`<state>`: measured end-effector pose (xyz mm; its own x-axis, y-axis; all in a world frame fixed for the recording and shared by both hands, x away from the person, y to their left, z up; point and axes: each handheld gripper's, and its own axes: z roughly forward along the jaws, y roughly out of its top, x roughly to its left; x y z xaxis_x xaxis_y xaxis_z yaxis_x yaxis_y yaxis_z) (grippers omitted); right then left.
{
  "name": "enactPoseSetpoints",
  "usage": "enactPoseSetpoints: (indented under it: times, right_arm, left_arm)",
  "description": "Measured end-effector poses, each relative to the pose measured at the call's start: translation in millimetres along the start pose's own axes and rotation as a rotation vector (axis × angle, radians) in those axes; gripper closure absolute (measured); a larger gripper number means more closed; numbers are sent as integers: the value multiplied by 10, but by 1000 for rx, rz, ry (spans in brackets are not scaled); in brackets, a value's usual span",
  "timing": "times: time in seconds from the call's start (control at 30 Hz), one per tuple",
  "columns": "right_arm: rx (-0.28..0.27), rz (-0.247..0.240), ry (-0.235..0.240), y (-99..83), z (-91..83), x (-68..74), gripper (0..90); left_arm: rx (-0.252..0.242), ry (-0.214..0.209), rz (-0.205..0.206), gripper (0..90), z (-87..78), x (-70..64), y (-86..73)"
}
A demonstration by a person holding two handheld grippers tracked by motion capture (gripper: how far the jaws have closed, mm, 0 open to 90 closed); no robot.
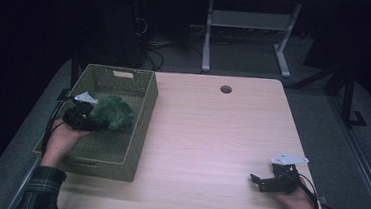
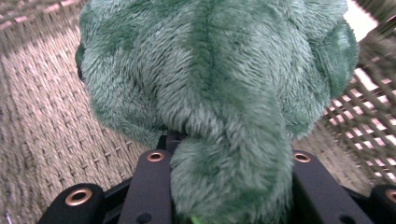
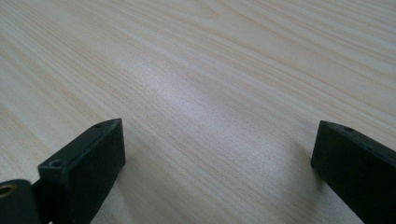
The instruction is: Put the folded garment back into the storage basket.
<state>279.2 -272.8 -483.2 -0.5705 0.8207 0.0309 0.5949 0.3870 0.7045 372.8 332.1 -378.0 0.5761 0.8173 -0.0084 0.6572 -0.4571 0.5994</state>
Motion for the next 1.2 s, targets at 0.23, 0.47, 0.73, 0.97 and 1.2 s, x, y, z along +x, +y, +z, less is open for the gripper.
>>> enactPoseSetpoints:
  times: [0.23, 0.47, 0.73, 0.97, 1.2]
  right_arm:
    - [0, 0, 0, 0, 0, 0, 26]
    - [0, -1, 0, 0, 0, 0, 26]
    - [-1, -2, 1, -1, 0, -1, 26]
    - [-1, -2, 1, 0, 0, -2, 26]
    - [-1, -2, 1, 0, 0, -2, 26]
  left_arm:
    - [37, -15, -13, 652, 129, 33, -43]
    - [82, -15, -5, 636, 242, 45, -31]
    - [102, -12, 10, 503, 290, 28, -58]
    - [65, 2, -5, 289, 258, 55, -70]
    - [3, 2, -21, 177, 158, 82, -55]
